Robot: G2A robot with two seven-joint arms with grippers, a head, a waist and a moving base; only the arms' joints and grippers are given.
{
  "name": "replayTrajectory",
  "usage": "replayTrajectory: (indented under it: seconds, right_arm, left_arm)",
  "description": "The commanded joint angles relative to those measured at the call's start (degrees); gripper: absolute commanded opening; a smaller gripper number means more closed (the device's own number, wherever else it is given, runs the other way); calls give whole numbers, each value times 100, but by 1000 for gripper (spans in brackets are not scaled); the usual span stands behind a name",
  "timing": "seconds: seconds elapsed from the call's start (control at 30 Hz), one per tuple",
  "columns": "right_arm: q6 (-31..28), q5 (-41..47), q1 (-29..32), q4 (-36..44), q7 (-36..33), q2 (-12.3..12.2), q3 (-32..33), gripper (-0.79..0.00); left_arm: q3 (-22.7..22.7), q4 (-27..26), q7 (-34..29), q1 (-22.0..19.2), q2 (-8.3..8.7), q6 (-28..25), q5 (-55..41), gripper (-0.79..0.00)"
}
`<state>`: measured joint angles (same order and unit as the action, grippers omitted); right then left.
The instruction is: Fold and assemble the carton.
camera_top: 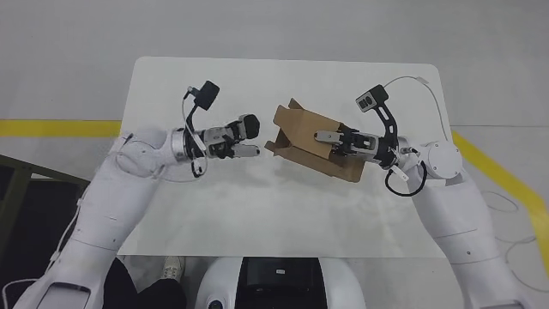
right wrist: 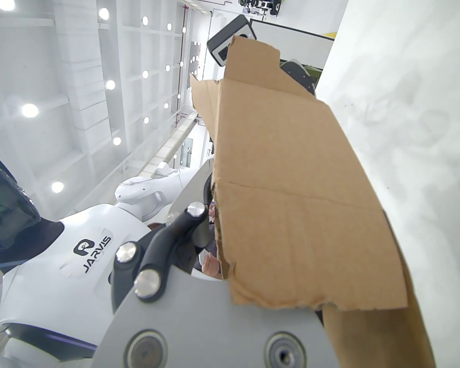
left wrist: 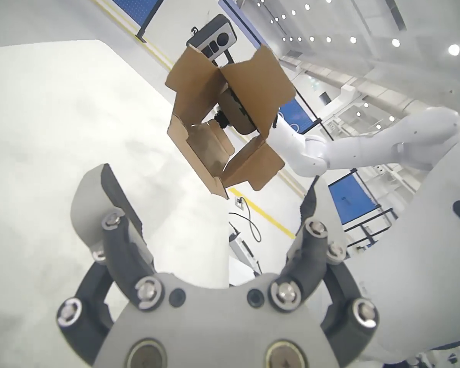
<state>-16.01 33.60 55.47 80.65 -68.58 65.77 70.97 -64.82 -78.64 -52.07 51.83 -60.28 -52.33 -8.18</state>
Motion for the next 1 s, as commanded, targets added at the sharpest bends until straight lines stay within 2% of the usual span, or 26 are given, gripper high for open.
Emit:
replayTrajectory:
  seconds: [0.0, 0.13, 0.27, 0.43, 0.73, 0.97]
  right_arm:
    - [0, 0, 0, 0, 0, 0, 0, -785]
    - [0, 0, 0, 0, 0, 0, 0, -785]
    - [0, 0, 0, 0, 0, 0, 0, -785]
    - [0, 0, 0, 0, 0, 0, 0, -785]
    - [0, 0, 0, 0, 0, 0, 0, -785]
    - [0, 0, 0, 0, 0, 0, 0, -785]
  left_arm:
    - [87, 53, 481, 16, 86, -471, 374, 0]
    - [46, -162, 579, -10, 229, -567, 796, 0]
    - [-199, -541, 764, 146, 299, -567, 1188, 0]
    - [-233, -812, 1159, 240, 360, -567, 2020, 0]
    - [251, -594, 2391, 65, 489, -567, 3223, 0]
    - [273, -566, 2431, 54, 496, -567, 3266, 0]
